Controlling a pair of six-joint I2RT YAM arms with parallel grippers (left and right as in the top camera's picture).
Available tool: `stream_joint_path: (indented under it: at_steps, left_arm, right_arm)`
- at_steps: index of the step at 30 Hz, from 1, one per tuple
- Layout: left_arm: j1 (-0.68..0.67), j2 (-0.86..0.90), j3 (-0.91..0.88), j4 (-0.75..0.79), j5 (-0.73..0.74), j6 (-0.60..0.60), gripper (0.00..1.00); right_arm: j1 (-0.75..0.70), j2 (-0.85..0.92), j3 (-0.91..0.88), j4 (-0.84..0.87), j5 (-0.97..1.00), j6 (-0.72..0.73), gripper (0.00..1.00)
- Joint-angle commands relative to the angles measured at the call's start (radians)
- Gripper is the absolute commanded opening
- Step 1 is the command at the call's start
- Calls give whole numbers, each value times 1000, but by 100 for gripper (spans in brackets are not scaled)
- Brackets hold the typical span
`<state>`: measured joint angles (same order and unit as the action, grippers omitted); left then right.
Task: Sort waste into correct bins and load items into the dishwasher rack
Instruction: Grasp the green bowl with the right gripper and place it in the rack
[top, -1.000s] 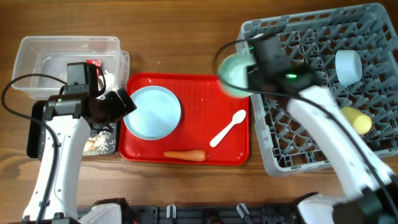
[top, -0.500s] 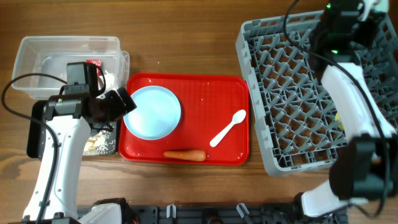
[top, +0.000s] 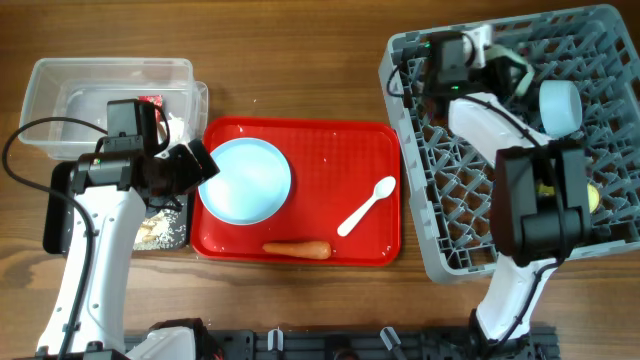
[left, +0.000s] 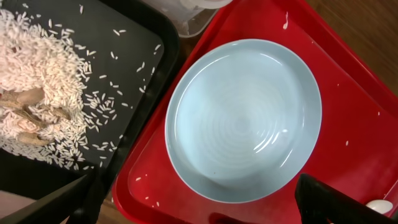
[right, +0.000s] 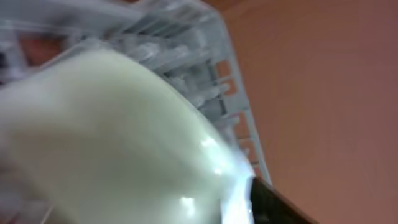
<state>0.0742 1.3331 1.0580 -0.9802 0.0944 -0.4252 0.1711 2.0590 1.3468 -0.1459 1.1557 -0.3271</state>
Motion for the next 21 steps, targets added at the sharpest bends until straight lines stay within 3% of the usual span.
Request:
stream_joint_path:
  at_steps: [1, 3, 8, 9, 11, 13, 17, 21]
  left_arm:
    - [5, -3, -2, 0, -6, -9, 100]
    - [5, -3, -2, -5, -6, -9, 100]
    - [5, -3, -2, -13, -6, -9, 100]
    - [5, -3, -2, -16, -7, -9, 100]
    - [5, -4, -2, -32, -26, -9, 100]
    - [13, -4, -2, -49, -60, -10, 100]
    - [201, -6, -2, -114, -69, -42, 100]
    - [379, -5, -2, -158, -2, -58, 100]
  right_arm:
    - [26, -29, -2, -159, -107, 203, 69]
    - [24, -129, -2, -301, -264, 305, 72]
    - [27, -405, -2, -380, -597, 303, 77]
    - [29, -463, -2, -399, -733, 304, 77]
    - [29, -555, -2, -458, -1185, 364, 77]
    - [40, -560, -2, -499, -1348, 422, 76]
    - [234, -478, -8, -523, -1410, 465, 76]
    - [435, -287, -8, -465, -1382, 630, 76]
